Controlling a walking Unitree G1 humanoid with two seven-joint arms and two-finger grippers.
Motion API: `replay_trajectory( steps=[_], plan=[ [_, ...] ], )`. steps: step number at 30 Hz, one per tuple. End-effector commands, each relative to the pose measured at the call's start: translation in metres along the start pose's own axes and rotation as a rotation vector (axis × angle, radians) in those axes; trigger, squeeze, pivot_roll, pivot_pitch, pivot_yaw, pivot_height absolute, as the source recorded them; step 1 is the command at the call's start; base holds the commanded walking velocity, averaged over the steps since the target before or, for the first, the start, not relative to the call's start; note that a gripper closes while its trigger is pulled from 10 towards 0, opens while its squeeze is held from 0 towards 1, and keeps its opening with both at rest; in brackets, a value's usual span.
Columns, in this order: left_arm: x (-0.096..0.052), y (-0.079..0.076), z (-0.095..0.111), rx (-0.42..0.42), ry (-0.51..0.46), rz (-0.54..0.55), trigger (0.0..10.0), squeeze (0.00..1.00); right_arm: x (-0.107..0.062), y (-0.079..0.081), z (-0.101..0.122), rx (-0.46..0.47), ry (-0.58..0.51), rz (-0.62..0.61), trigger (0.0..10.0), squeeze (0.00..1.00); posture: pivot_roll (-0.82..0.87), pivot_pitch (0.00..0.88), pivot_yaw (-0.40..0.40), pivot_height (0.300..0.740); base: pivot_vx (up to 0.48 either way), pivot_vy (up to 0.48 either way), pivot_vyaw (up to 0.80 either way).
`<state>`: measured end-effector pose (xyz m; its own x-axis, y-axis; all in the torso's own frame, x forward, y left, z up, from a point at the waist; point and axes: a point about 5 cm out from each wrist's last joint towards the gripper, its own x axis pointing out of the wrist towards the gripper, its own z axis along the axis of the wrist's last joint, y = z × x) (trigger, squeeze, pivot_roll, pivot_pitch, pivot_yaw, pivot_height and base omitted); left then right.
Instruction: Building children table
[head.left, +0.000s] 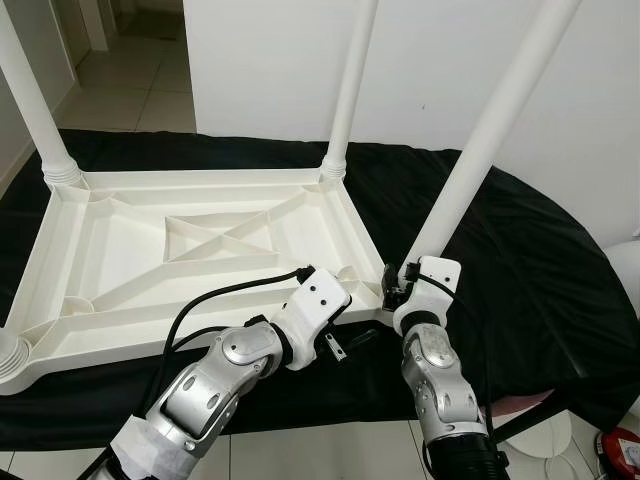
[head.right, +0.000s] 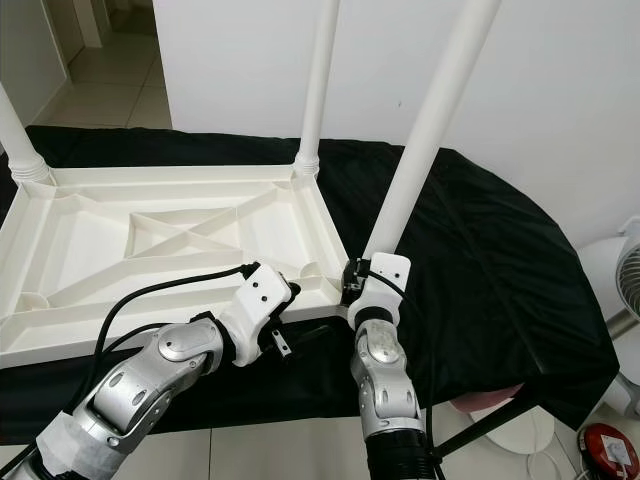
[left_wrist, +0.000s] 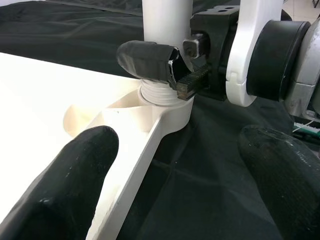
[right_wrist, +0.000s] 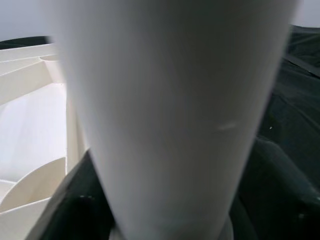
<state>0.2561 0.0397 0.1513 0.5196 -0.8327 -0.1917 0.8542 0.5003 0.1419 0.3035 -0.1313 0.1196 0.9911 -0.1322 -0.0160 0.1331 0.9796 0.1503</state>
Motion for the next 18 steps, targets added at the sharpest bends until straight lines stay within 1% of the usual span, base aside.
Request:
replay_trajectory(
  steps=[1, 7, 8, 9, 10, 12, 13, 14, 16, 18],
  plan=[
    [0.002, -0.004, 0.001, 0.004, -0.004, -0.057, 10.0, 0.0, -0.008, -0.001, -0.012, 0.03, 0.046, -0.005, 10.0, 1.0, 0.01, 0.0, -0.115, 0.74, 0.0, 0.0, 0.0],
    [0.003, -0.004, 0.001, 0.002, -0.006, -0.057, 10.0, 0.0, -0.004, -0.004, -0.008, 0.064, 0.042, 0.028, 10.0, 1.0, 0.01, 0.0, -0.117, 0.74, 0.0, 0.0, 0.0],
    [0.003, -0.004, 0.001, 0.002, -0.007, -0.056, 10.0, 0.0, -0.002, -0.005, -0.006, 0.062, 0.037, 0.06, 10.0, 1.0, 0.01, 0.0, -0.119, 0.74, 0.0, 0.0, 0.0],
    [0.002, -0.003, 0.001, 0.006, -0.007, -0.054, 10.0, 0.0, 0.002, -0.01, -0.001, 0.035, 0.016, 0.133, 10.0, 1.0, 0.01, 0.0, -0.119, 0.74, 0.0, 0.0, 0.0],
    [0.002, -0.003, 0.001, 0.006, -0.007, -0.054, 10.0, 0.0, 0.002, -0.01, -0.001, 0.035, 0.016, 0.133, 10.0, 1.0, 0.01, 0.0, -0.119, 0.74, 0.0, 0.0, 0.0],
    [0.002, -0.002, 0.001, 0.009, -0.006, -0.053, 10.0, 0.0, 0.005, -0.014, 0.001, 0.005, 0.0, 0.196, 10.0, 1.0, 0.01, 0.0, -0.117, 0.74, 0.0, 0.0, 0.0],
    [0.002, -0.002, 0.001, 0.009, -0.006, -0.053, 10.0, 0.0, 0.005, -0.014, 0.001, 0.005, 0.0, 0.196, 10.0, 1.0, 0.01, 0.0, -0.117, 0.74, 0.0, 0.0, 0.0],
    [0.002, -0.002, 0.001, 0.009, -0.005, -0.052, 10.0, 0.0, 0.006, -0.015, 0.001, -0.004, -0.004, 0.221, 10.0, 0.0, 0.01, 0.0, -0.117, 0.74, 0.0, 0.0, 0.0],
    [0.002, 0.0, 0.002, 0.013, -0.005, -0.049, 10.0, 0.0, 0.008, -0.018, 0.003, -0.026, -0.01, 0.351, 10.0, 0.0, 0.01, 0.0, -0.117, 0.74, 0.0, 0.0, 0.0],
    [0.001, 0.0, 0.002, 0.014, -0.005, -0.046, 10.0, 0.0, 0.009, -0.019, 0.005, -0.05, -0.019, 0.445, 10.0, 0.0, 0.01, 0.0, -0.115, 0.74, 0.0, 0.0, 0.0]
  ],
)
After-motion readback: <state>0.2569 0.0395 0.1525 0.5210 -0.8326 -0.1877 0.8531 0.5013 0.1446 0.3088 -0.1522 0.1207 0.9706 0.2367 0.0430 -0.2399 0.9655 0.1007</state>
